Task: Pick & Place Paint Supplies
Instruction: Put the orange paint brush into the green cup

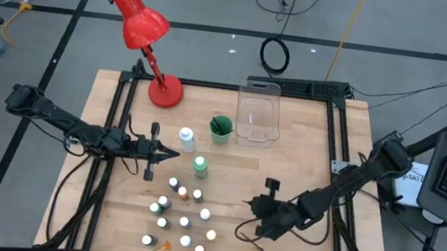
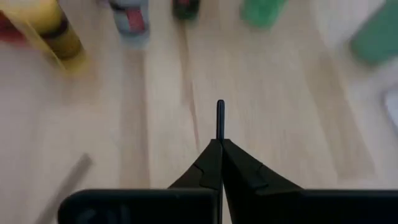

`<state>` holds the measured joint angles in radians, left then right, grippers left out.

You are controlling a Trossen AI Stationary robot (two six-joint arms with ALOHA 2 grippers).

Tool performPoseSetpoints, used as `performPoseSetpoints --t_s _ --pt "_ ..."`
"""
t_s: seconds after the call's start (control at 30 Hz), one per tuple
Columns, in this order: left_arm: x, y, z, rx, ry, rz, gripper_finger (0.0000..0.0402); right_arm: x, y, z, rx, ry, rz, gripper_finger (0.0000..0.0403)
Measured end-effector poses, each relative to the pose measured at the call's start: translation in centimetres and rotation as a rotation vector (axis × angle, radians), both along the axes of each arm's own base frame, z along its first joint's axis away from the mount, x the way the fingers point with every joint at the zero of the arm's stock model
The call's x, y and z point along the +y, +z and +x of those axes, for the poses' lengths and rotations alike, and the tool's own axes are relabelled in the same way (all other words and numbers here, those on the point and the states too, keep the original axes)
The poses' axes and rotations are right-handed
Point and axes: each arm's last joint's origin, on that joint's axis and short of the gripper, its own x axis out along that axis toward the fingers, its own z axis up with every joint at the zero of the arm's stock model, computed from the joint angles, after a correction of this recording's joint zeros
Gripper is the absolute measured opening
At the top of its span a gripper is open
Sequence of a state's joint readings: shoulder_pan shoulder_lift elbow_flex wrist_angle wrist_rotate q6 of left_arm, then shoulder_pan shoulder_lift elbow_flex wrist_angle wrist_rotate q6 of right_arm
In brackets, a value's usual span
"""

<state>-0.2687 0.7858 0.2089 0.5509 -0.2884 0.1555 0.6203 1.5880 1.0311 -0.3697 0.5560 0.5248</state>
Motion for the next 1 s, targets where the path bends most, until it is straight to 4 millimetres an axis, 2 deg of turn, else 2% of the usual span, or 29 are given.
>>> performPoseSetpoints --t_s 0.13,0.33,0.5,0.6,0.77,0.87,1.0 --pt "0.0 0.0 0.0 0.000 0.000 0.008 0.0005 -0.6 1.8 0.7 -0.075 0.023 -0.094 0.0001" --pt "0.0 0.0 0.0 0.001 0.006 0.028 0.0005 -2.5 7.7 3.1 -0.392 0.120 -0.300 0.0001" --pt "0.0 0.0 0.0 0.005 0.007 0.074 0.0005 -6.2 12.6 4.5 -0.662 0.121 -0.510 0.0001" --pt "0.0 -0.2 0.0 0.017 0.007 0.077 0.0005 -9.0 14.4 5.3 -0.820 0.181 -0.556 0.0001" --pt "0.0 -0.5 0.0 0.056 0.006 0.083 0.0005 -14.2 13.8 7.8 -0.948 0.235 -0.593 0.0000" --pt "0.0 -0.7 0.0 0.074 -0.001 0.074 0.0005 -16.7 12.5 9.2 -0.992 0.256 -0.595 0.0000" --pt "0.0 -0.9 -0.1 0.094 -0.001 0.042 0.0005 -19.3 9.9 10.9 -0.953 0.217 -0.643 0.0000"
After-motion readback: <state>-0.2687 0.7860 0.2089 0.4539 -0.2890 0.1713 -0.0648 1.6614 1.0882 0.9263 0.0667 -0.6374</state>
